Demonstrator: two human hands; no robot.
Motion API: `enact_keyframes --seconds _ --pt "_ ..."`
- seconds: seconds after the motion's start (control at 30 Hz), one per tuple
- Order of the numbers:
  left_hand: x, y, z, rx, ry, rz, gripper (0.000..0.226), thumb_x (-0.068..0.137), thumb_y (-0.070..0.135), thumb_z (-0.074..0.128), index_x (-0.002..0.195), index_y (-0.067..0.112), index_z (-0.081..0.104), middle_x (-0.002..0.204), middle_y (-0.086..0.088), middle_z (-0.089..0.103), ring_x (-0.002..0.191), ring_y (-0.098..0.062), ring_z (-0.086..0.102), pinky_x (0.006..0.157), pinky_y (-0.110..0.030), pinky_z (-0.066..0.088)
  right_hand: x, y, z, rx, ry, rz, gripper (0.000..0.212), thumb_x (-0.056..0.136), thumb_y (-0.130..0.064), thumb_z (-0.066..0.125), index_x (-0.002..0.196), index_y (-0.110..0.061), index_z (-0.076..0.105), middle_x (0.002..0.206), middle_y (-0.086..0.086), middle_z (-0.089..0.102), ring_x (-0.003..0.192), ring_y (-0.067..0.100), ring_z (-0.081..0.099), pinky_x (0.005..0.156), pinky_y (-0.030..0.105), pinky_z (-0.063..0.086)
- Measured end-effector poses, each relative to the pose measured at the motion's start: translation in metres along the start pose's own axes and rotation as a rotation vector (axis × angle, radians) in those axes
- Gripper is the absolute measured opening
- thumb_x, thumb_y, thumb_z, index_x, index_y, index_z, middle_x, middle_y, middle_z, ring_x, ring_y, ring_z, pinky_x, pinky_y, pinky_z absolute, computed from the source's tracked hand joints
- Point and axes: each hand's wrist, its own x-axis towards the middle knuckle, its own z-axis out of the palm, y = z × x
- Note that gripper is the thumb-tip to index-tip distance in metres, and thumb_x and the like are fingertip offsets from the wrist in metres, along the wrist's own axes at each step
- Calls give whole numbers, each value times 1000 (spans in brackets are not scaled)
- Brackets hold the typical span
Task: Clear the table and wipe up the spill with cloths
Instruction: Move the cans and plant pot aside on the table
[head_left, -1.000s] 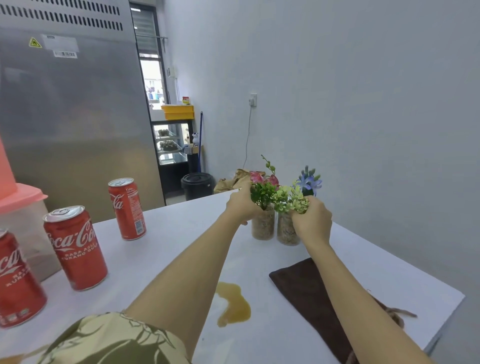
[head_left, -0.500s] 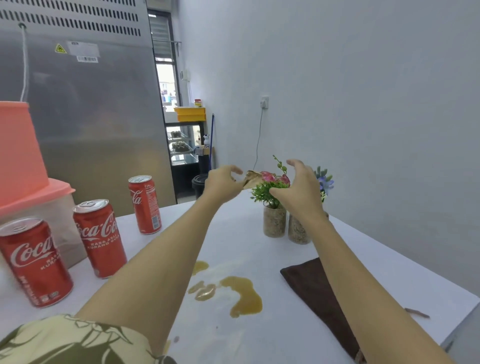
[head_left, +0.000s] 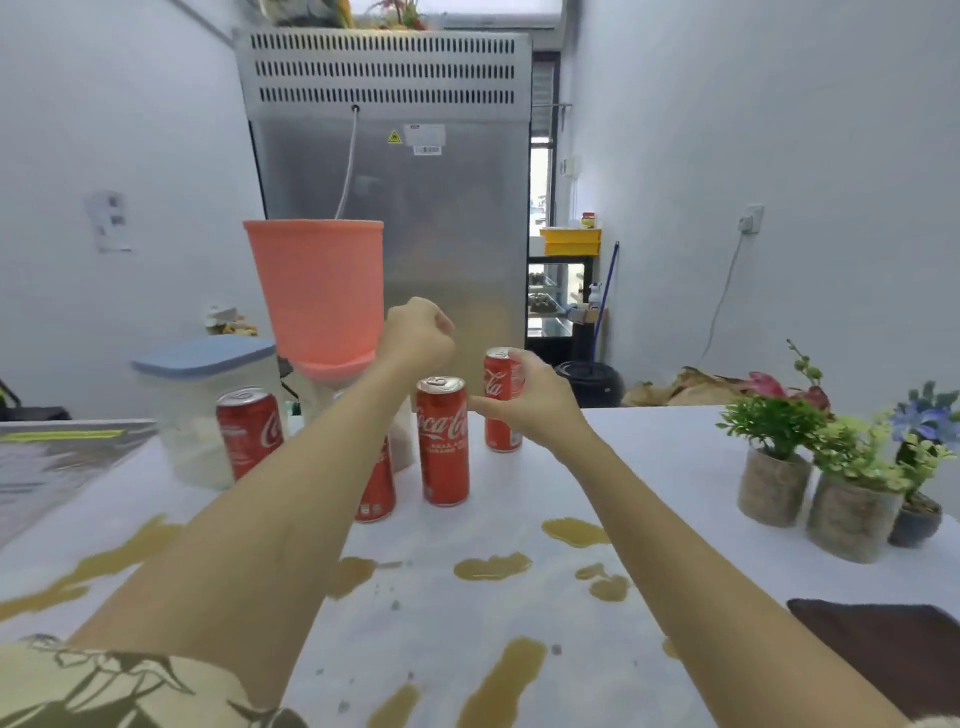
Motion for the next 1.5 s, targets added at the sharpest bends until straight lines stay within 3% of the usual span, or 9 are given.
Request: enact_keyframes --seconds 0.13,0.23,0.43,0.63,0.77,0.97,1.13,1.33,1.5 --pt "5 -19 -15 7 -31 -28 34 83 -5 48 104 11 69 115 -11 65 108 -26 60 94 -36 49 13 -19 36 -45 -187 -26 96 77 -36 76 150 -19 16 152 4 31 135 22 36 97 30 39" --pt "7 -27 -16 3 -61 -39 34 85 -6 46 103 11 70 114 -11 65 107 -25 60 92 -34 50 17 -21 53 -88 -237 -27 89 73 -35 78 144 -16 27 144 6 39 129 23 42 101 37 44" --pt "13 -30 -9 4 -94 -36 42 82 -7 40 104 13 70 118 -12 64 110 -25 57 90 -30 49 16 -14 54 -59 -104 13 62 69 -18 82 105 -12 31 99 6 51 89 23 54 68 31 52" --pt "25 -15 2 61 -135 4 41 84 -2 40 110 15 66 124 -12 60 113 -27 56 92 -29 46 13 -4 11 -33 41 126 66 64 -19 85 108 -12 35 109 7 53 96 24 57 82 41 55" --pt "40 -1 26 185 -271 58 45 86 6 49 130 14 52 134 -9 51 120 -26 50 92 -29 42 14 -3 -40 -108 153 127 63 66 -23 84 105 -14 36 104 4 53 92 22 57 77 35 53" --pt "56 9 81 261 -468 40 64 88 30 60 141 11 28 141 -16 38 122 -32 45 93 -37 44 14 14 -88 -191 289 167 73 68 -23 83 123 -11 35 112 8 54 98 26 56 85 44 54" --pt "66 -3 120 245 -471 -57 92 85 39 64 150 26 1 154 -21 -6 135 -46 26 107 -53 34 11 35 -101 -236 317 218 61 67 -24 83 106 -14 36 98 3 51 87 22 54 76 37 54" --pt "61 -8 144 48 -212 -10 60 78 31 72 128 21 40 123 -13 50 110 -32 52 84 -39 50 10 52 -112 -259 323 269 60 66 -23 83 106 -12 39 97 4 54 84 23 55 74 37 54" --pt "36 17 144 -83 -82 16 51 71 17 77 111 21 46 105 -6 44 95 -27 49 73 -32 44 0 58 -118 -283 339 261 58 68 -22 82 104 -13 38 96 4 53 85 23 56 73 36 54"
